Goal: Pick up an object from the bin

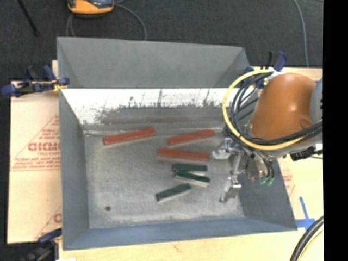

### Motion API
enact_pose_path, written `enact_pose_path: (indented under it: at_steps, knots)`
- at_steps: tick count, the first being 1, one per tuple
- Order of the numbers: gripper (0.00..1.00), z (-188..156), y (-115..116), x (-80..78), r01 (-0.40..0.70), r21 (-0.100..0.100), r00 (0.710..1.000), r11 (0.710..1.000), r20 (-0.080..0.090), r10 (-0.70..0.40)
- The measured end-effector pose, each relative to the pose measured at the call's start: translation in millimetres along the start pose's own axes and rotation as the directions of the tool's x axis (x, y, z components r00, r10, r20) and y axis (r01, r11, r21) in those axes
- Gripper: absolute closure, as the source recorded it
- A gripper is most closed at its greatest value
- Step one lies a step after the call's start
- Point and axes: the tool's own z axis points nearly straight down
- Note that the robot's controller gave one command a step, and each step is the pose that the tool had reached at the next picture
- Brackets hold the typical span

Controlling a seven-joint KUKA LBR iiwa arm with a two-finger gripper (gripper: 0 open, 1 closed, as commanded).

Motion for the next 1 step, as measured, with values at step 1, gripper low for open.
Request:
enact_pose_path:
  at_steps: [1]
  knots:
    - [0.00, -0.4, -0.2, -0.3, 0.001, 0.000, 1.000, 1.000, 0.001, -0.001]
